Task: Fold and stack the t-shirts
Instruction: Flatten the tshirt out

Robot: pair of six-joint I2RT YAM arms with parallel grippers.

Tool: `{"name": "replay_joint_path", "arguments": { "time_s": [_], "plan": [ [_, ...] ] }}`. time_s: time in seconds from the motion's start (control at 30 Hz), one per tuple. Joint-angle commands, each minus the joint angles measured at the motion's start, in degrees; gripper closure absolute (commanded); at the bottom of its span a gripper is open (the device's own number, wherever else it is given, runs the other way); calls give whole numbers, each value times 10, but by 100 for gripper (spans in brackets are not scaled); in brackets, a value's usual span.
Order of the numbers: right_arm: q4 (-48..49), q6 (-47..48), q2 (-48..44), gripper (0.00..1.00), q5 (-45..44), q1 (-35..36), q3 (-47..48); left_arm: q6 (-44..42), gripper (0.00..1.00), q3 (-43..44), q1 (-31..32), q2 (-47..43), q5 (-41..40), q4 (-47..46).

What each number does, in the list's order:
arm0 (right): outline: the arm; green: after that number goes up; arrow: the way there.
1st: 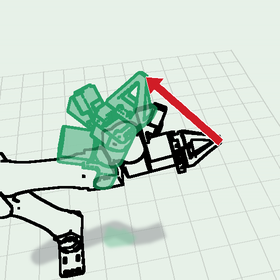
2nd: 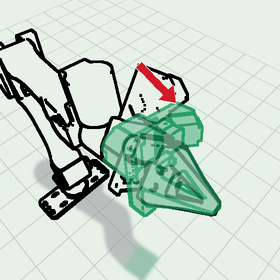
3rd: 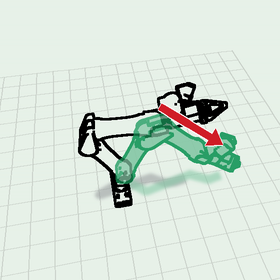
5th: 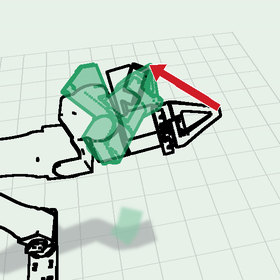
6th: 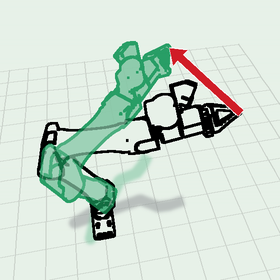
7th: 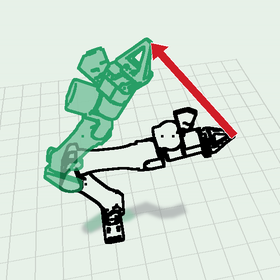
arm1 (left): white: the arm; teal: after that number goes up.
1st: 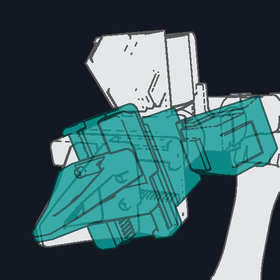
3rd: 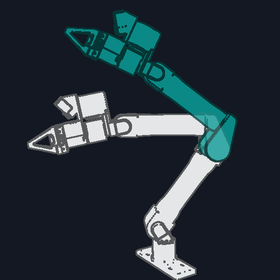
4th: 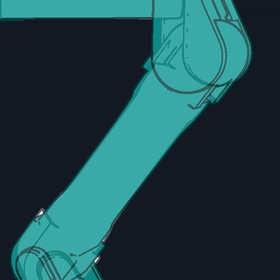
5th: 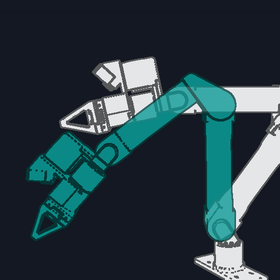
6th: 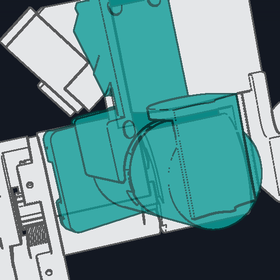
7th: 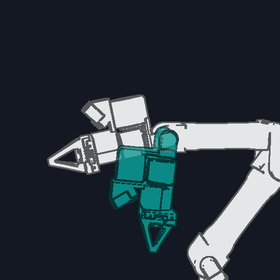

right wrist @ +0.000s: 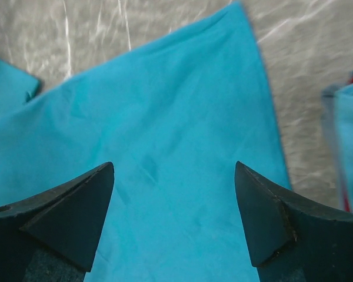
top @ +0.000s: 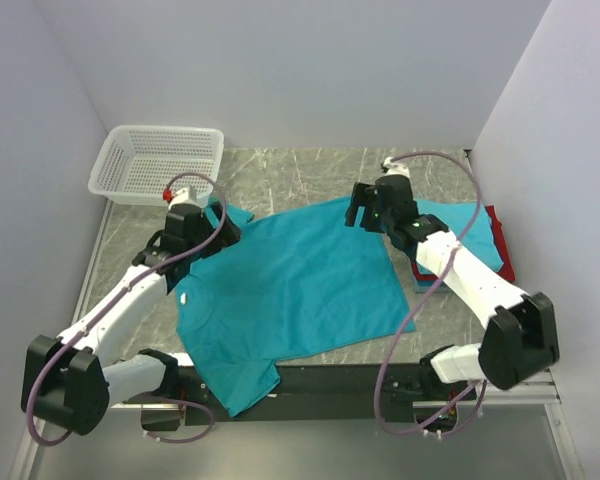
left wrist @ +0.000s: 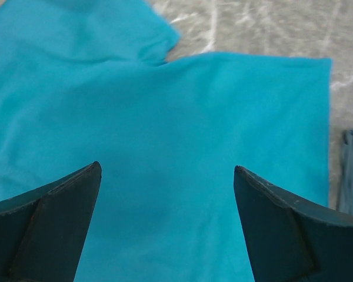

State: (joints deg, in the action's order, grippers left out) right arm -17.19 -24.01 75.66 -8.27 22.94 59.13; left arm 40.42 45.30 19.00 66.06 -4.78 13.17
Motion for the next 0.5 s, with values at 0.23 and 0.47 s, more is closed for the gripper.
{"name": "replay_joint_path", "arguments": {
  "time_s": [0.23,0.47],
  "plan": [
    [43,-11,200,8,22,42,76,62,1,-71,-12,-3,-82,-45],
    [38,-16,289,7,0,43,123,48,1,-53,-45,81,-30,-116]
  ]
}}
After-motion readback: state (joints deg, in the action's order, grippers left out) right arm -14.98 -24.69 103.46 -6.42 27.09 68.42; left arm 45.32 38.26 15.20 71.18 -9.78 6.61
